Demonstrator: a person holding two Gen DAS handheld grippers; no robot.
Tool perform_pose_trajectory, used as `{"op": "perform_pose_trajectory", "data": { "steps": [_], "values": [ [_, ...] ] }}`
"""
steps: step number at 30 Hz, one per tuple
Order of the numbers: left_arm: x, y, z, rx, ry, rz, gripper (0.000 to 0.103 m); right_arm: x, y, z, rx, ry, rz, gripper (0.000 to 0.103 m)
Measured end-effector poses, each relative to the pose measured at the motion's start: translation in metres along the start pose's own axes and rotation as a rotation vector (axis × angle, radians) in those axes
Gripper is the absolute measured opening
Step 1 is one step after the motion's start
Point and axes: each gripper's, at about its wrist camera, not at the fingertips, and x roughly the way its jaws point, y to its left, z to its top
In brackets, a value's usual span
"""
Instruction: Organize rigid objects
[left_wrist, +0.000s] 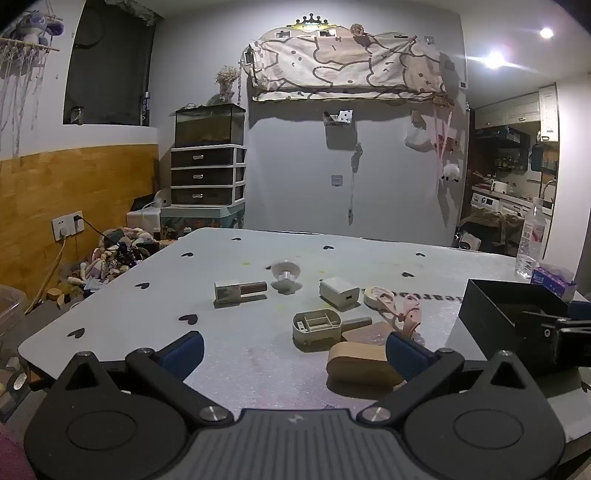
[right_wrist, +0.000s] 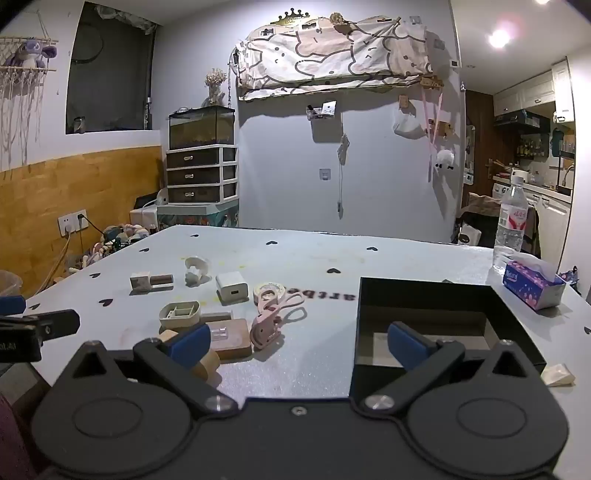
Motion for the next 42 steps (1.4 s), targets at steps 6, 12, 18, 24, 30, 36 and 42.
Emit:
{"op": "perform_pose_trajectory", "data": {
  "steps": [6, 12, 18, 24, 30, 36, 42],
  "values": [
    [0.0, 0.0, 0.0, 0.002, -0.001, 0.001, 0.103, 0.0002, -0.0003, -0.0004, 0.005, -0.001, 0.002, 0.103],
    [0.0, -0.0001, -0.0001, 0.004, -0.001, 0.001, 0.103, 0.0001, -0.0004, -0.0007, 0.007, -0.003, 0.002, 0.103],
    [0.0, -0.0001, -0.0001, 0.003, -0.002, 0.001, 0.103, -0.0002, -0.0005, -0.0011, 0.008, -0.004, 0.003, 0.103],
    [0.0, -0.0001, -0.0001, 0.003, -0.002, 0.001, 0.103, -0.0002, -0.0006, -0.0012, 0.008, -0.004, 0.004, 0.103],
    [0.0, -0.0001, -0.0001, 0.003, -0.003, 0.002, 0.103, -0.0005, -0.0009, -0.0013, 0.01, -0.005, 0.004, 0.103],
    [0.0, 0.0, 0.0, 0.002, -0.004, 0.0, 0.103, -0.0004, -0.001, -0.0013, 0.011, -0.005, 0.004, 0.103],
    [-0.0001, 0.0, -0.0001, 0.003, -0.005, 0.001, 0.103, 0.0, -0.0011, -0.0015, 0.013, -0.005, 0.004, 0.103]
  ]
}}
